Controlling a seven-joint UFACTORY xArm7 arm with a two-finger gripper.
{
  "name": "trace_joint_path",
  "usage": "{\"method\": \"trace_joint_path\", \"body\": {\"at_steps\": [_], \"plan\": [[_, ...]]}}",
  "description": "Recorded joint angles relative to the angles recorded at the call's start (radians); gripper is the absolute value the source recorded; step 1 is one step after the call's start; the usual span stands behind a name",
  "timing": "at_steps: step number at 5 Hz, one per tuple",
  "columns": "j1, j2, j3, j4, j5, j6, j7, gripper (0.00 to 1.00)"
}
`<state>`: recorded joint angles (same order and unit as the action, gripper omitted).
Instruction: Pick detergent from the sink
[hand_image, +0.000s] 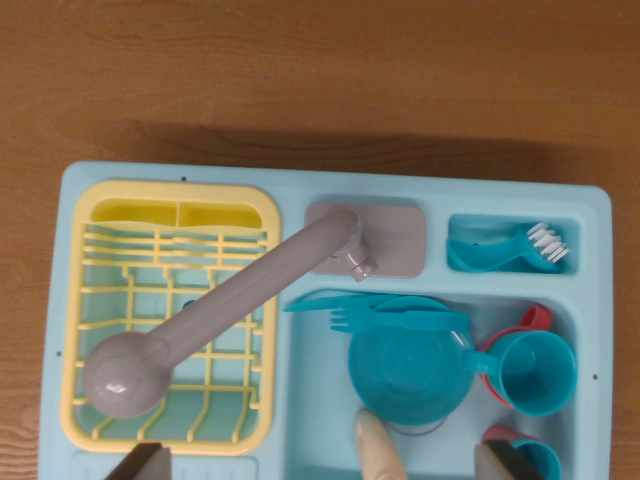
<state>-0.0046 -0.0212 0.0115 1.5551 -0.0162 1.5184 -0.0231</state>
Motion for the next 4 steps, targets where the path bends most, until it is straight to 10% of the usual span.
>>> {"method": "trace_joint_path", "body": {"at_steps": [4], "plan": [[-0.0030,0.007,-0.007,-0.058,0.0005,-0.053,-0.028,0.00]]}}
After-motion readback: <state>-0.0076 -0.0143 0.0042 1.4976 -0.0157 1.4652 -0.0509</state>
